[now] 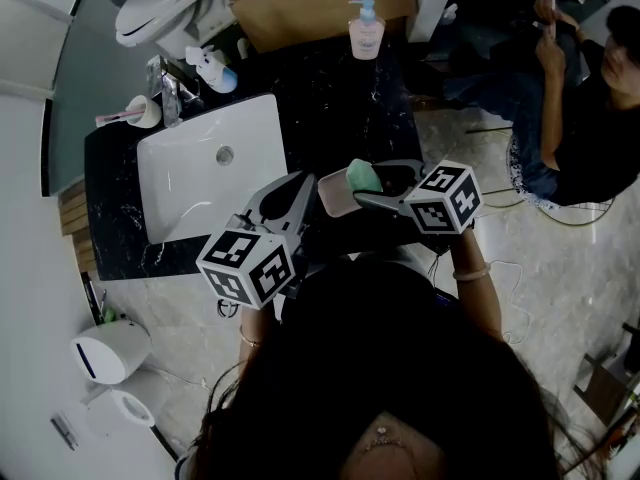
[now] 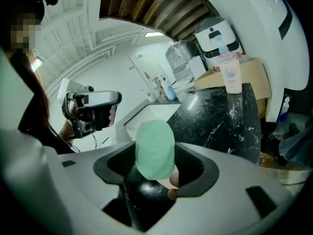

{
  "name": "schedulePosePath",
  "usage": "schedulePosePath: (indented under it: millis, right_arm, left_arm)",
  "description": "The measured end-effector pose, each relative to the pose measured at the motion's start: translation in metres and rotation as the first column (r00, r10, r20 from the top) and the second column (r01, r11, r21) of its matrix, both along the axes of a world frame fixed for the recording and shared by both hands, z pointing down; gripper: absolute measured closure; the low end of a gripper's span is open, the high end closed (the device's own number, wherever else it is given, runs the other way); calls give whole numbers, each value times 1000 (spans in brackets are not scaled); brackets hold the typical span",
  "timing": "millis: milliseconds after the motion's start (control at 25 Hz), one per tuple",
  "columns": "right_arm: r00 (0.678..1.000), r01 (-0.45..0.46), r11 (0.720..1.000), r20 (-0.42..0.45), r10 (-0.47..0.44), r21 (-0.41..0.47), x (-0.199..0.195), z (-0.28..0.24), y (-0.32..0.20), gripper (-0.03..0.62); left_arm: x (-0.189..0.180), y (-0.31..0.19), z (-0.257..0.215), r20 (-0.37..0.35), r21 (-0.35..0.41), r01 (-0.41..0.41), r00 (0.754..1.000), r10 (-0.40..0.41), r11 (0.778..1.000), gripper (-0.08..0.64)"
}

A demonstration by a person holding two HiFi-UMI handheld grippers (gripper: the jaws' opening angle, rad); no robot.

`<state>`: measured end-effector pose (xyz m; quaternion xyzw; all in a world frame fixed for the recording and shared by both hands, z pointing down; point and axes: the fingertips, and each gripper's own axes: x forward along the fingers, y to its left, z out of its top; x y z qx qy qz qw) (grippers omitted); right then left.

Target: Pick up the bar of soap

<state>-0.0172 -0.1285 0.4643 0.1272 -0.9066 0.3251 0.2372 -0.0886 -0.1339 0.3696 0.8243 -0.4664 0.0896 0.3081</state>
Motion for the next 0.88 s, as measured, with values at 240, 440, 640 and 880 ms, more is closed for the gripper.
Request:
schedulePosePath:
  millis: [240, 440, 640, 880]
  right_arm:
    - [997, -12, 1000, 70, 13, -17, 0, -10, -1, 345]
    - [992, -19, 1000, 124, 22, -21, 0, -23, 0, 345]
    - [984, -20, 999, 175, 24, -24, 1, -35, 2, 345]
    - [964, -27, 999, 263, 37, -42, 1, -52, 4, 345]
  left_arm:
    - [5, 1, 1, -6, 1, -6, 1000, 6, 1000, 552]
    - [9, 1, -2, -10, 6, -14, 1000, 14, 1000, 552]
    - [12, 2, -3, -9, 8, -32, 999, 33, 999, 552]
    - [13, 4, -4, -11, 8, -50, 999, 50, 999, 552]
